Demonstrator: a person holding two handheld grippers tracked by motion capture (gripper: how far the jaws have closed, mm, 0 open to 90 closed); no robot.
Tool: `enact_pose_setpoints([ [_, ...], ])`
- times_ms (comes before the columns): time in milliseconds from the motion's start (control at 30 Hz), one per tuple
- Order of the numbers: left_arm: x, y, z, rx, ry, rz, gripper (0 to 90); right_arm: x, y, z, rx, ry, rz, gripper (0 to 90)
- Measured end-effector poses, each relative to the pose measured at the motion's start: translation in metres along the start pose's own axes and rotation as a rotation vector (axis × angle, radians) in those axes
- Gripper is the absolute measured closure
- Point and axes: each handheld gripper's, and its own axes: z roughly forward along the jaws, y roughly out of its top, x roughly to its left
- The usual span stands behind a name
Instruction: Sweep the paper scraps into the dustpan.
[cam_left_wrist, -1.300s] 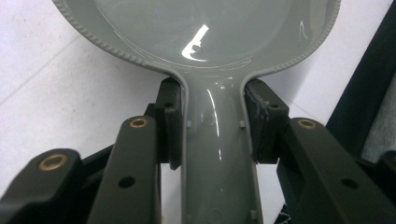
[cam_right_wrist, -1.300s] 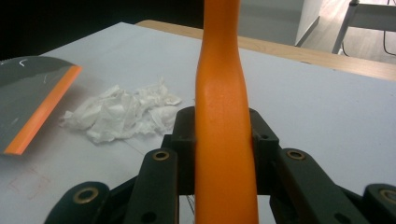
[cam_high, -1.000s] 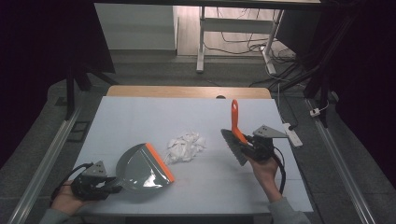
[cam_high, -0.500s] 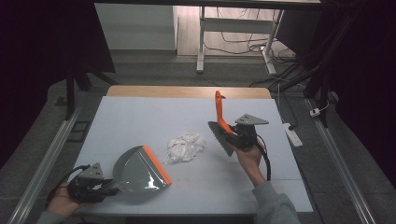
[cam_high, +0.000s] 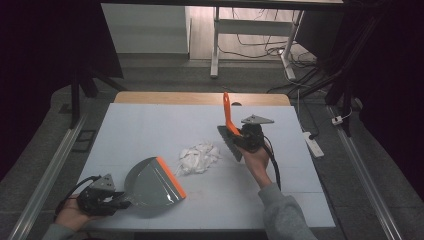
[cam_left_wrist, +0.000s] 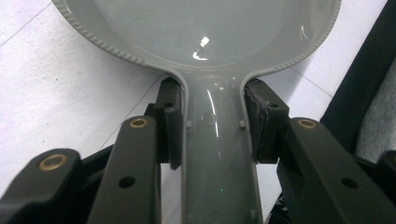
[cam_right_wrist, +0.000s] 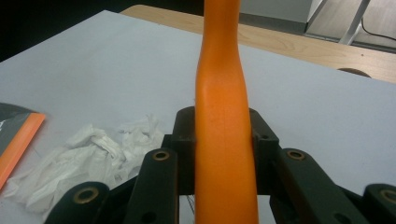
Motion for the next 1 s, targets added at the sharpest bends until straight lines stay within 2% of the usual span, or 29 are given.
enact_pose_setpoints([
  [500,0.000,0.004,0.004,0.005,-0.011,-0.003,62.0,0.004,0.011,0.024,0.039,-0.020,0.001,70.4],
  [700,0.000,0.005,0.005,0.006,-0.016,-0.001,62.0,0.003,0.011,0.038,0.092,-0.041,0.004,70.4],
  [833,-0.001,0.008,0.007,0.006,-0.015,-0.001,62.0,0.007,0.009,0.049,0.128,-0.046,-0.001,70.4],
  [1000,-0.001,0.010,0.009,0.006,-0.020,0.000,62.0,0.013,0.011,0.054,0.139,-0.042,-0.002,70.5],
])
